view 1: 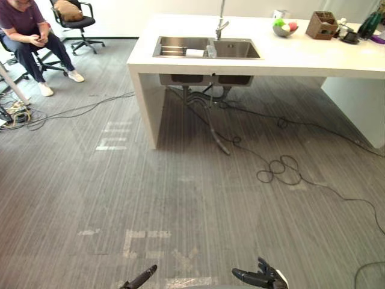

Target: Walk over to the sink, pick up the cup, carry it to the dishwasher, place the cup inside the dishwasher, then close the dishwasher door

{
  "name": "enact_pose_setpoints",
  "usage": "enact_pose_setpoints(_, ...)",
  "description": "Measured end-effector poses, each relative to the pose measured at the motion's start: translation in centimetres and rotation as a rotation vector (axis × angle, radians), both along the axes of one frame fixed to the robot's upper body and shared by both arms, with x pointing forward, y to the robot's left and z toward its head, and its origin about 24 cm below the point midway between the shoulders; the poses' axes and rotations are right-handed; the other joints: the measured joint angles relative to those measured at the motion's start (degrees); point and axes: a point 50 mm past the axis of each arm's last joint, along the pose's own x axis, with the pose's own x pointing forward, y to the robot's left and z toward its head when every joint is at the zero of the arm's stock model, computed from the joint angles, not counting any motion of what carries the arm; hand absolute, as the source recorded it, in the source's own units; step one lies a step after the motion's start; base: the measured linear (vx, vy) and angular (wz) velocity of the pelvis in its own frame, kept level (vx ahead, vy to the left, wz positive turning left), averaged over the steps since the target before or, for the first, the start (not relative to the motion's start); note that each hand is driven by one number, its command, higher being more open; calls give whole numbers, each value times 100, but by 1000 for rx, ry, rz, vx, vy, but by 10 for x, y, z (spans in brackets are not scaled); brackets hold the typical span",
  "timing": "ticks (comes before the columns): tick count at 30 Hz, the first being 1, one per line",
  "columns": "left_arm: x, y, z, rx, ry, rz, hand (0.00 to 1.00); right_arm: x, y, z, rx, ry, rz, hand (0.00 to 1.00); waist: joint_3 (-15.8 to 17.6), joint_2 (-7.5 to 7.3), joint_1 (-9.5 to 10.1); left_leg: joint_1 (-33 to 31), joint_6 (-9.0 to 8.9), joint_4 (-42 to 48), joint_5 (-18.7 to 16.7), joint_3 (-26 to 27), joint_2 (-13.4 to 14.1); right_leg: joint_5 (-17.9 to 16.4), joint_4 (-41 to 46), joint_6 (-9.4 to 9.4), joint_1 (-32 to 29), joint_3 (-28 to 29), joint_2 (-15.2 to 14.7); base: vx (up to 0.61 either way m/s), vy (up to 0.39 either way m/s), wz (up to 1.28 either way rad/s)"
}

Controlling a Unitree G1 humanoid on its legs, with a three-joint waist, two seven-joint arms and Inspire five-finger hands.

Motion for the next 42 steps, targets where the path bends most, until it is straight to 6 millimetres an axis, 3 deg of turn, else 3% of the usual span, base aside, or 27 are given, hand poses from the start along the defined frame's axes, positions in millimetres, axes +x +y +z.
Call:
enact_pose_setpoints(2,-3,2,0,0,-17,72,100,-3,2,1,63,-48,-88,100,62,-106,16,42,137,2,-70,149,-114,-459,1333,255,-471,-27,-387,2,36,36)
enact_pose_setpoints(3,-6,2,0,0,-16,95,100,-2,0,2,72,-63,-95,100,82,-95,22,49,164,14,-88,171,-117,-461,1780,259,-693,38,-432,24,76,-2)
enact_pose_setpoints(5,-19,7,-1,0,4,178,100,8,4,5,109,-142,-113,100,265,-128,15,154,272,155,-229,210,-141,-285,3553,51,-1514,175,-738,72,82,-15)
enact_pose_setpoints(7,-28,10,-1,6,26,210,100,7,7,6,128,-171,-118,100,364,-211,7,292,327,312,-359,202,-76,-537,4264,70,-1901,294,-755,140,30,5)
enact_pose_setpoints(9,-26,9,-1,3,25,222,100,3,6,6,121,-176,-123,100,426,-166,-17,388,234,464,-493,123,63,-691,3500,27,-2024,75,-646,239,17,19)
enact_pose_setpoints(11,-19,7,-1,-3,13,223,100,6,4,8,111,-193,-136,100,476,-106,-67,432,154,527,-626,92,236,-540,2286,-2,-2101,-16,-411,296,-48,12)
enact_pose_setpoints(14,-11,7,0,-5,3,178,100,3,5,7,108,-192,-191,100,534,-71,-135,745,-116,619,-1030,128,499,512,335,4,-2127,108,-87,376,-148,0)
enact_pose_setpoints(16,-10,7,0,-7,-1,171,100,-6,6,6,109,-174,-216,100,540,-77,-140,967,-222,814,-1405,123,531,594,457,-35,-2153,347,-126,418,-222,2)
enact_pose_setpoints(17,-8,5,0,-15,-16,185,100,-11,4,6,114,-166,-240,100,557,-18,-154,1109,-278,1032,-1777,117,625,781,975,-247,-2251,403,-144,459,-275,11)
enact_pose_setpoints(19,-5,-3,-1,-44,-34,217,100,-14,-1,8,103,-176,-269,100,441,229,-256,1237,-361,1155,-1945,137,920,719,1689,-376,-2455,272,36,559,-330,14)
enact_pose_setpoints(20,1,-6,-1,-57,-47,220,100,-9,-5,9,98,-185,-266,100,444,290,-248,1148,-409,1541,-1832,242,1098,481,1827,-636,-2424,239,200,655,-403,-7)
enact_pose_setpoints(24,17,-7,2,-55,-101,180,100,-2,-7,11,105,-203,-242,100,433,398,-281,208,-652,3854,-778,267,1591,137,1436,-850,-1890,244,659,509,-290,-21)
enact_pose_setpoints(25,23,-7,4,-47,-137,166,100,0,-9,13,101,-212,-222,100,466,469,-271,-320,-788,5052,-442,277,1854,59,1116,-963,-1532,291,860,625,-225,-30)
enact_pose_setpoints(26,32,-5,8,-25,-189,131,100,2,-10,14,102,-217,-210,100,494,490,-266,-821,-782,6130,-616,281,1986,38,825,-1100,-1145,396,1021,619,-200,-34)
enact_pose_setpoints(28,47,-4,17,27,-261,50,100,4,-7,14,109,-222,-191,100,543,426,-207,-1295,-807,6762,-927,278,1908,-3,462,-1174,-591,534,1111,482,-120,-39)
enact_pose_setpoints(30,90,-2,47,168,-449,-100,100,10,-5,16,119,-243,-153,100,591,345,-78,-1879,-729,6416,-1325,509,1700,8,60,-1154,-2,744,1112,447,-77,-44)
enact_pose_setpoints(31,114,1,71,283,-550,-148,100,17,-2,18,129,-265,-127,100,616,301,-37,-2083,-606,5954,-1437,772,1650,5,-76,-1152,181,857,1083,356,4,-51)
enact_pose_setpoints(32,142,7,113,433,-721,-162,100,27,1,22,141,-303,-94,100,670,218,24,-2283,-519,5132,-1497,1226,1550,-27,-211,-1110,376,997,961,455,51,-57)
enact_pose_setpoints(33,162,13,159,602,-886,-160,100,34,0,25,135,-330,-58,100,694,141,15,-2427,-533,4278,-1444,1707,1394,-137,-264,-1036,550,1084,776,462,76,-45)
enact_pose_setpoints(34,168,14,181,686,-967,-146,100,34,-2,27,123,-337,-44,100,694,130,14,-2458,-583,3756,-1336,1929,1291,-212,-286,-980,657,1111,671,476,114,-30)
enact_pose_setpoints(36,177,16,255,948,-1244,-1,100,28,-11,27,85,-332,-39,100,627,261,17,-2644,-562,2438,-696,2191,1138,-603,-400,-671,1141,1186,511,594,225,-20)
enact_pose_setpoints(37,176,16,269,1002,-1298,40,100,24,-14,27,74,-318,-44,100,566,344,19,-2687,-511,2248,-614,2174,1146,-741,-385,-607,1252,1198,510,654,316,-27)
enact_pose_setpoints(38,172,17,288,1112,-1374,111,100,14,-17,22,62,-272,-60,100,429,324,74,-2674,-128,2370,-131,2116,1071,-1092,-211,-508,1391,1312,353,630,284,-45)
enact_pose_setpoints(39,164,20,297,1198,-1401,178,100,4,-16,17,59,-228,-87,100,244,239,121,-2677,-22,2548,-59,2072,906,-1275,189,-362,1299,1413,138,638,279,-51)
enact_pose_setpoints(40,162,21,298,1221,-1396,211,100,2,-15,16,60,-213,-93,100,189,272,135,-2660,105,2576,-20,2012,853,-1277,497,-338,1169,1438,98,648,264,-39)
enact_pose_setpoints(41,161,26,299,1254,-1376,262,100,-5,-7,11,84,-180,-108,100,129,182,141,-2496,428,2572,-17,1980,705,-1224,1277,-233,933,1457,-33,516,223,-3)
enact_pose_setpoints(42,163,30,299,1262,-1361,284,100,-12,2,7,110,-154,-130,100,93,71,103,-2297,429,2531,-121,1979,573,-1082,1938,19,778,1455,-157,642,261,12)
